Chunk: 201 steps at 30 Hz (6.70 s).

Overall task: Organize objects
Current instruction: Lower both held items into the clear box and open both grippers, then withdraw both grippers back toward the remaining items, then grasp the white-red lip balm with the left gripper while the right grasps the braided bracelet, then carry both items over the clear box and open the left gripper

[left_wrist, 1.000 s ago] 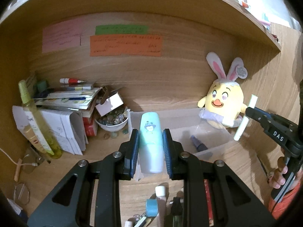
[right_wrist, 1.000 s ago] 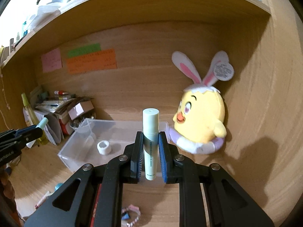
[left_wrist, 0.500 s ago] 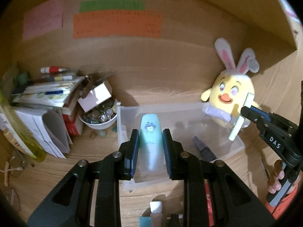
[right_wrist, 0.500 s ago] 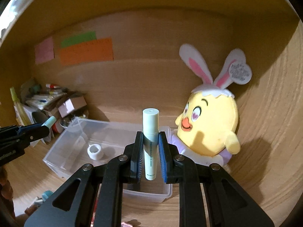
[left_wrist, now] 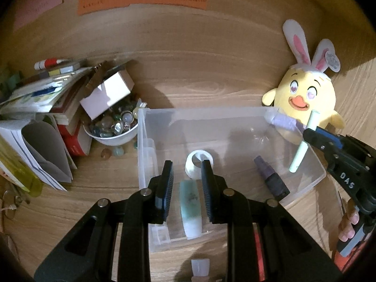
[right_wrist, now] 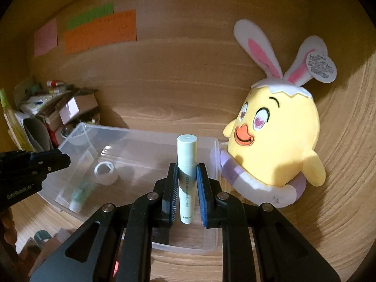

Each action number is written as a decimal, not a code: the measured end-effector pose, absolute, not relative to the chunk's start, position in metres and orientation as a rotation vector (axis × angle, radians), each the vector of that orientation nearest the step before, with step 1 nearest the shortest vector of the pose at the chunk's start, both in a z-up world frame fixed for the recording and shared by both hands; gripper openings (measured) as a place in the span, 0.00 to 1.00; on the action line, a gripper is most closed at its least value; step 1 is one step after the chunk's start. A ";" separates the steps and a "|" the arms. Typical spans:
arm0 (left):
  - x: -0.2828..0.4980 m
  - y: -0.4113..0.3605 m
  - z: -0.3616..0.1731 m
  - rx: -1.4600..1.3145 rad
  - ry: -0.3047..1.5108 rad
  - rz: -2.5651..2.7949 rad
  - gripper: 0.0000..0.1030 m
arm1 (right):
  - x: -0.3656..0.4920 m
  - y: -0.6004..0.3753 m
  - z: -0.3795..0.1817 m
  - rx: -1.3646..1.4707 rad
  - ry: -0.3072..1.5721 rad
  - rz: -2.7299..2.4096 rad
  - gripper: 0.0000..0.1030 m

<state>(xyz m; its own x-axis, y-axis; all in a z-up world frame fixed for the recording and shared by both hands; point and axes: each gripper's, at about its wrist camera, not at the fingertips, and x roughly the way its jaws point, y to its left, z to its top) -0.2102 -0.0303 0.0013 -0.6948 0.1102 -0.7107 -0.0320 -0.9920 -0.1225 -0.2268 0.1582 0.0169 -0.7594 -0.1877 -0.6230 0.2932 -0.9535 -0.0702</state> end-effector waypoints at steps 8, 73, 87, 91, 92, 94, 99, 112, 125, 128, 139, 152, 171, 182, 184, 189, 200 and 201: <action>-0.193 -0.034 0.013 -1.158 -0.163 2.809 0.28 | -0.235 0.142 0.001 1.006 0.361 -2.695 0.14; -0.025 -0.096 -0.056 -1.391 -0.194 2.882 0.74 | -0.114 0.187 -0.040 1.106 0.175 -2.636 0.77; -0.011 -0.094 -0.067 -1.402 -0.120 2.888 0.45 | -0.129 0.187 -0.068 1.250 0.147 -2.544 0.39; -0.013 -0.096 -0.067 -1.388 -0.116 2.898 0.32 | -0.131 0.185 -0.074 1.267 0.154 -2.521 0.35; -0.014 -0.097 -0.067 -1.384 -0.115 2.900 0.27 | -0.132 0.184 -0.075 1.271 0.158 -2.516 0.34; -0.016 -0.097 -0.067 -1.374 -0.110 2.904 0.20 | -0.133 0.181 -0.075 1.275 0.183 -2.512 0.34; -0.020 -0.093 -0.068 -1.334 -0.086 2.867 0.14 | -0.141 0.171 -0.077 1.294 0.254 -2.493 0.33; -0.032 -0.097 -0.057 -1.295 -0.178 2.882 0.14 | -0.142 0.174 -0.068 1.248 0.244 -2.536 0.06; -0.042 -0.083 -0.018 -1.148 -0.205 2.912 0.14 | -0.131 0.199 -0.035 1.153 0.170 -2.592 0.06; -0.047 -0.078 -0.010 -1.115 -0.211 2.906 0.14 | -0.132 0.203 -0.039 1.209 0.125 -2.528 0.11; -0.063 -0.042 0.016 -1.002 -0.109 2.892 0.14 | -0.148 0.185 -0.064 1.274 0.145 -2.491 0.43; -0.098 -0.023 0.034 -0.950 -0.102 2.859 0.14 | -0.147 0.196 -0.055 1.213 0.200 -2.551 0.19; -0.134 -0.010 0.058 -0.893 -0.104 2.885 0.14 | -0.165 0.185 0.046 0.853 0.103 -2.621 0.19; -0.165 -0.006 0.059 -0.907 -0.093 2.899 0.14 | -0.194 0.164 0.062 0.798 0.124 -2.630 0.19; -0.172 -0.006 0.055 -0.922 -0.098 2.902 0.14 | -0.201 0.160 0.059 0.812 0.137 -2.642 0.19; -0.190 -0.008 0.037 -0.996 -0.105 2.891 0.14 | -0.223 0.154 0.044 0.873 0.141 -2.648 0.19; -0.217 -0.012 0.000 -1.142 -0.097 2.847 0.14 | -0.248 0.142 0.002 1.000 0.229 -2.622 0.19; -0.219 -0.012 -0.002 -1.155 -0.091 2.841 0.14 | -0.249 0.141 -0.001 1.010 0.244 -2.619 0.19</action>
